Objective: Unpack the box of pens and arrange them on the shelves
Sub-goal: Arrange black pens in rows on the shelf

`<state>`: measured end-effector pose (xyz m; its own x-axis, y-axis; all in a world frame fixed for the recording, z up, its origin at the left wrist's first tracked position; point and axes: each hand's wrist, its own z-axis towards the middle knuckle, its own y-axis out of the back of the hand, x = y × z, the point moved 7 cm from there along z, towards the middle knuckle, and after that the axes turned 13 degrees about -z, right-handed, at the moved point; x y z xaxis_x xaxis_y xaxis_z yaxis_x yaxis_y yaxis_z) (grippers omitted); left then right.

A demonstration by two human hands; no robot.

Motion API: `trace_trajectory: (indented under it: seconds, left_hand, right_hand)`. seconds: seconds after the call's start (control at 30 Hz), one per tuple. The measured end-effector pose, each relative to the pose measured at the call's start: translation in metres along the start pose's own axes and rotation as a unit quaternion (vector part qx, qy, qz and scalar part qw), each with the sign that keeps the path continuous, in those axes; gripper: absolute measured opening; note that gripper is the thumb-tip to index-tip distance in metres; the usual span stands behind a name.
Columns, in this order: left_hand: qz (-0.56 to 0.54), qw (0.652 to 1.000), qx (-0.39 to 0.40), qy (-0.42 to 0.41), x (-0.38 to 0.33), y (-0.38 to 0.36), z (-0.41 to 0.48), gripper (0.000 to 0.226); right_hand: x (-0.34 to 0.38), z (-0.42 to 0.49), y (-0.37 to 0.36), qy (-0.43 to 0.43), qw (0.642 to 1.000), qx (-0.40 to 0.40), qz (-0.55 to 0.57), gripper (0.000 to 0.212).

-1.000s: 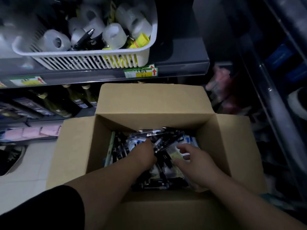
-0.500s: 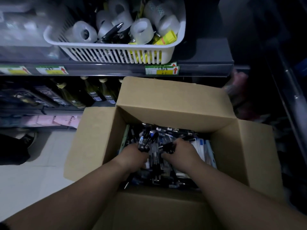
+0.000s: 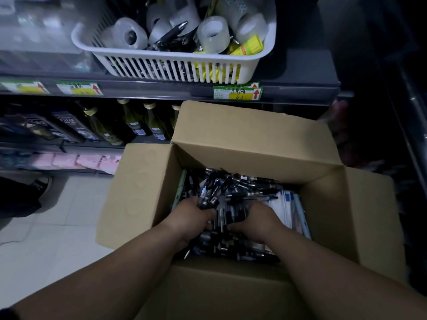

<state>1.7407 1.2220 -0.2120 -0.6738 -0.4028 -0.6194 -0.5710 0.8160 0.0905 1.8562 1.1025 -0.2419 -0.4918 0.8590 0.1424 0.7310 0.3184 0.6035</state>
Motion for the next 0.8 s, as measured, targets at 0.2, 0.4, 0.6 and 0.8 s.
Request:
trace_trajectory:
  seconds: [0.2,0.4,0.6,0.8]
  left_hand:
    - [0.003,1.0,0.006,0.001,0.001,-0.001,0.003,0.002]
    - [-0.013,1.0,0.028,0.004,0.0,-0.006,0.004,0.005]
    - [0.012,0.998,0.06,0.003,-0.013,-0.01,-0.008,0.003]
    - [0.043,0.994,0.096,-0.018,-0.039,-0.018,-0.049,0.006]
  right_hand:
    - [0.001,-0.004,-0.012,-0.027,0.98,0.089,0.175,0.018]
    - [-0.008,-0.029,-0.005,-0.057,0.898,0.148,0.411,0.023]
    - [-0.018,-0.075,0.004,-0.084,0.882,0.155,0.437,0.017]
    - [-0.034,-0.132,0.016,-0.079,0.892,0.091,0.435,0.017]
